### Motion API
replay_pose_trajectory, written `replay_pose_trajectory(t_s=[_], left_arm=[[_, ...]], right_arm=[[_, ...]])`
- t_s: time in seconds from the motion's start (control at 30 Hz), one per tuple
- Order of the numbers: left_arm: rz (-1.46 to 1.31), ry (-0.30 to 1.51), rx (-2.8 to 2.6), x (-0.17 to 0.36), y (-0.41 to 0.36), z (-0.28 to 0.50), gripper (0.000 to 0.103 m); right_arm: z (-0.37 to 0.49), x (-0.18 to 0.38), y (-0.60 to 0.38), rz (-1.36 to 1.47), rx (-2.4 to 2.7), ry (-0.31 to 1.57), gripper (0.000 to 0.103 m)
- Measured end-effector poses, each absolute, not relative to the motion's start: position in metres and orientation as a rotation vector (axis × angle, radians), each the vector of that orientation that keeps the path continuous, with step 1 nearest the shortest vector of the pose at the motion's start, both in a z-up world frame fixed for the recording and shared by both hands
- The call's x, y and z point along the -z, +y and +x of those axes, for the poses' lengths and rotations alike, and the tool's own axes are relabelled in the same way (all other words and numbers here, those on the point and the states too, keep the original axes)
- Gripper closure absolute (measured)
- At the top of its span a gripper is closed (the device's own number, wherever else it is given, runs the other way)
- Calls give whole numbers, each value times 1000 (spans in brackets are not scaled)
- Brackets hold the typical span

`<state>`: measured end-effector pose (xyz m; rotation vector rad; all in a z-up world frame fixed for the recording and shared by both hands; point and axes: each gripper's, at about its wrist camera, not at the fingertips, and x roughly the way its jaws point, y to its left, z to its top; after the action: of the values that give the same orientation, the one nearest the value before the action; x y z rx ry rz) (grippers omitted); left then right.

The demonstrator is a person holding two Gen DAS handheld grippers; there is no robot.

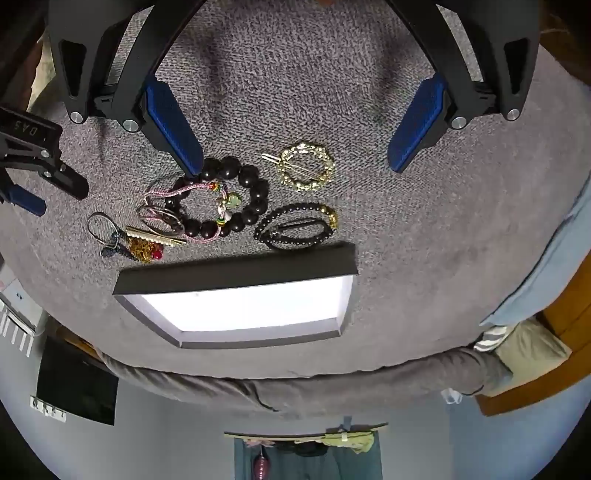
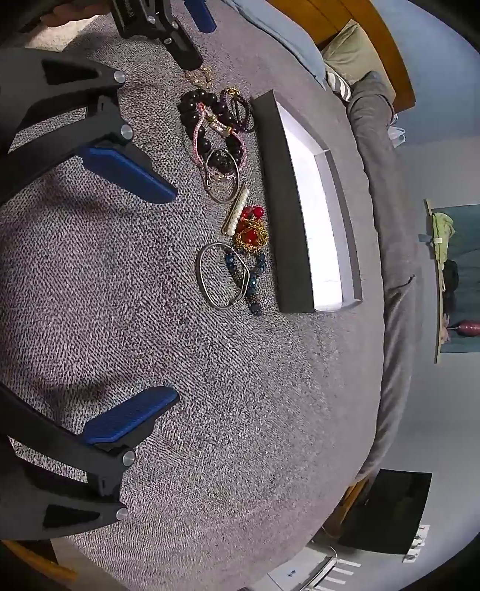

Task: Organize jewelry

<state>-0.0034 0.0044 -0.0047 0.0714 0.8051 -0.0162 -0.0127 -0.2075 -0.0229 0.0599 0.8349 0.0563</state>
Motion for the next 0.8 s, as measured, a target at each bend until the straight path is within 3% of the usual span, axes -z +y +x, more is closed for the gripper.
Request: replay_pose_trajectory(t_s=[0.8], left_arm=[[70, 813, 19, 16, 4, -2, 4]], right_arm=[[-11, 25, -207, 44, -54, 812, 5]])
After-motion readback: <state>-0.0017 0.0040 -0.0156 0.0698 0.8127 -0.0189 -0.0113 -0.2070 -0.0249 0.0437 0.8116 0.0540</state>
